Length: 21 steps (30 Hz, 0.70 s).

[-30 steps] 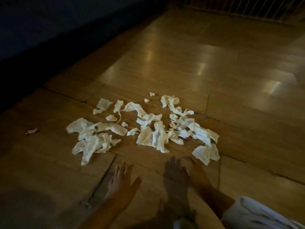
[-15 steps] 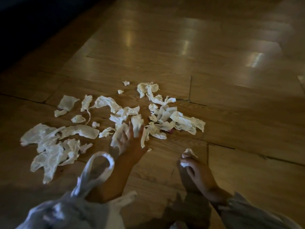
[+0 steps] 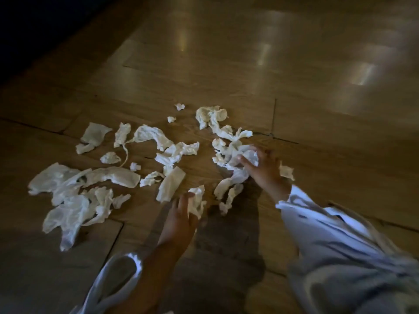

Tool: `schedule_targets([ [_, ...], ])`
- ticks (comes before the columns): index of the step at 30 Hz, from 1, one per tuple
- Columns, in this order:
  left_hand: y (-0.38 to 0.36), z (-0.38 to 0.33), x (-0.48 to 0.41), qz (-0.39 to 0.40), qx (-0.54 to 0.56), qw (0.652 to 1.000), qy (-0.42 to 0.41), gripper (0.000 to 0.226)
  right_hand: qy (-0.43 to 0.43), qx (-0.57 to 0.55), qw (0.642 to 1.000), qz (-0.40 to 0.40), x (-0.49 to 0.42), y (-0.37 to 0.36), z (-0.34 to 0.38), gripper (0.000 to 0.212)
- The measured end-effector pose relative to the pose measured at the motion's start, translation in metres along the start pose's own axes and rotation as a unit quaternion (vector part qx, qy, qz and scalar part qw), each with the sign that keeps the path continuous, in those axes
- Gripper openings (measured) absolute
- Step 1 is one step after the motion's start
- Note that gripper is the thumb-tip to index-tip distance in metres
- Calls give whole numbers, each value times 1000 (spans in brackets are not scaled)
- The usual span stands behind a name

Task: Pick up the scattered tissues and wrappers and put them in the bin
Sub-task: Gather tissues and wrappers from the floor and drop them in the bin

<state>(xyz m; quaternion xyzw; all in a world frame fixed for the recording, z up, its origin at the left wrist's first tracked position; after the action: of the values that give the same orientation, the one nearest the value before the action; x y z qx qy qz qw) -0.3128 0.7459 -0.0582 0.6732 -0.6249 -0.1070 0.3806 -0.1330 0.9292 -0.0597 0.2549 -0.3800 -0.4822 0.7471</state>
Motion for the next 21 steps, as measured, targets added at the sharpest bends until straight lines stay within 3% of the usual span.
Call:
schedule_targets([
  [3,29,11,-9,-72,-36,997,23,43,69,125,986,89,27,-41,12,83],
  [6,50,23,-23,-89,-96,991,22,39,169,207,962,58,83,-71,14,55],
  [7,51,26,-27,-75,-126,989,16,39,202,208,956,46,99,-77,13,50],
  [9,47,32,-36,-15,-193,981,20,40,247,225,940,64,116,-86,6,59],
  [11,38,37,-40,31,-218,975,22,38,280,254,919,109,115,-88,1,59],
  [13,33,39,-37,18,-192,981,18,34,253,237,925,154,104,-79,-2,49],
  [15,25,39,-25,8,-150,988,23,36,162,135,955,209,96,-66,2,42],
  [18,15,42,3,-13,-62,997,34,49,65,-112,990,60,93,-38,23,42],
  [21,10,50,22,-6,-112,994,21,53,118,-148,980,-60,80,-21,43,40],
])
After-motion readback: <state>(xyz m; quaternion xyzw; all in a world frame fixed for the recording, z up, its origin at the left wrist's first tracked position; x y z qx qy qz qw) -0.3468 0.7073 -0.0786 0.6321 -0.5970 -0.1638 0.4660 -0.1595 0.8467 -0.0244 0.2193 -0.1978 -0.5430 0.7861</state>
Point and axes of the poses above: each hand's wrist, its own x-axis away from the middle knuckle, its own y-axis out of the back of the hand, z = x × y, the point moved 3 cm from there along -x, towards the middle knuckle, and after that the axes turned 9 degrees about z, right-handed, at the moved point
